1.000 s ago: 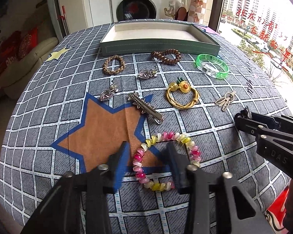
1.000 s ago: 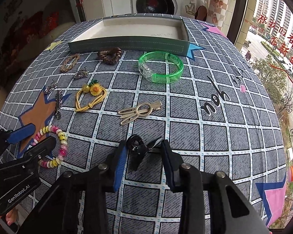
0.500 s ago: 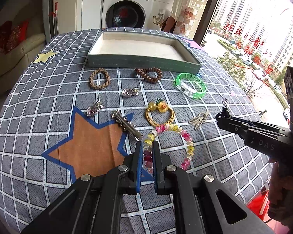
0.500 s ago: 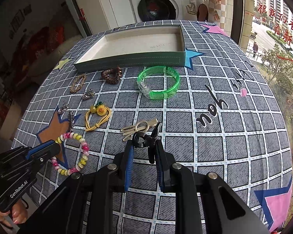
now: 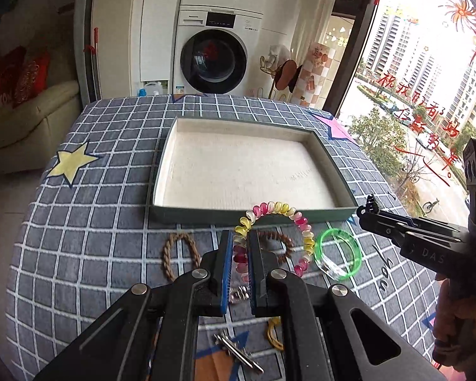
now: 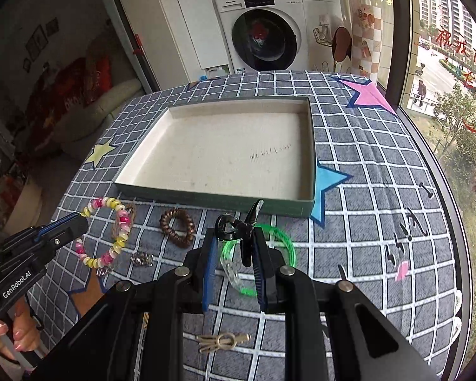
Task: Organize jewelry
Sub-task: 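Carry both items into the white tray and open both grippers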
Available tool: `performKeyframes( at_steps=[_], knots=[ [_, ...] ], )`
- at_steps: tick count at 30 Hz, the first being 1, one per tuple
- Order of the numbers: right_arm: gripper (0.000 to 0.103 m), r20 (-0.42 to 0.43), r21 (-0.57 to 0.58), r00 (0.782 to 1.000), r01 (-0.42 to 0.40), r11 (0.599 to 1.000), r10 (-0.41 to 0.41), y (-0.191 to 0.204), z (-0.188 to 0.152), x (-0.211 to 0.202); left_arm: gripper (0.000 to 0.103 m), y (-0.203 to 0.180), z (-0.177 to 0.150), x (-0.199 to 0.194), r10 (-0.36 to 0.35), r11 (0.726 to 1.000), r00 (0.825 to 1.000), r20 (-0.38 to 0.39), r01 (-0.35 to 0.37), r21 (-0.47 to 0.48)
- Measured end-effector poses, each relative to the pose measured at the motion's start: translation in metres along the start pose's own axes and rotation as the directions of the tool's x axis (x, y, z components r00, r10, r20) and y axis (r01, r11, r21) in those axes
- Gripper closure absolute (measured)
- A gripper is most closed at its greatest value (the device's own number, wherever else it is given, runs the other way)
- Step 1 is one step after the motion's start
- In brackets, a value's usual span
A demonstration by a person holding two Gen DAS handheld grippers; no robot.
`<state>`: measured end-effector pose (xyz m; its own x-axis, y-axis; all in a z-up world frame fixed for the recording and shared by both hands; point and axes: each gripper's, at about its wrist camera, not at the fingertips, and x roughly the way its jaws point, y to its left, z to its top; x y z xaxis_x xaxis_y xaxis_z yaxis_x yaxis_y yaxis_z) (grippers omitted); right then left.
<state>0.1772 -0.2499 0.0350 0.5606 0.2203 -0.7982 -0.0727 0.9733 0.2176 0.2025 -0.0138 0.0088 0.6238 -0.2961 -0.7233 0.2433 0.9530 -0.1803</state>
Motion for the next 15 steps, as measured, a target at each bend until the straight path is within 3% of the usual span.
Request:
performKeyframes(
  at_steps=[8,15],
  knots=[
    [0.08,-0.016,0.011,1.0,0.002,1.0,-0.002,-0.009,0.069,0.057,0.082,0.016,0.059,0.073,0.055,0.999,0.999,-0.004,-0.055,0.003],
    [0.08,-0.074,0.02,0.997,0.033,0.999,-0.032,-0.022,0.101,0.117,0.082,0.023,0.078,0.138,0.117,0.993,0.991,-0.07,-0.115,0.026]
  ],
)
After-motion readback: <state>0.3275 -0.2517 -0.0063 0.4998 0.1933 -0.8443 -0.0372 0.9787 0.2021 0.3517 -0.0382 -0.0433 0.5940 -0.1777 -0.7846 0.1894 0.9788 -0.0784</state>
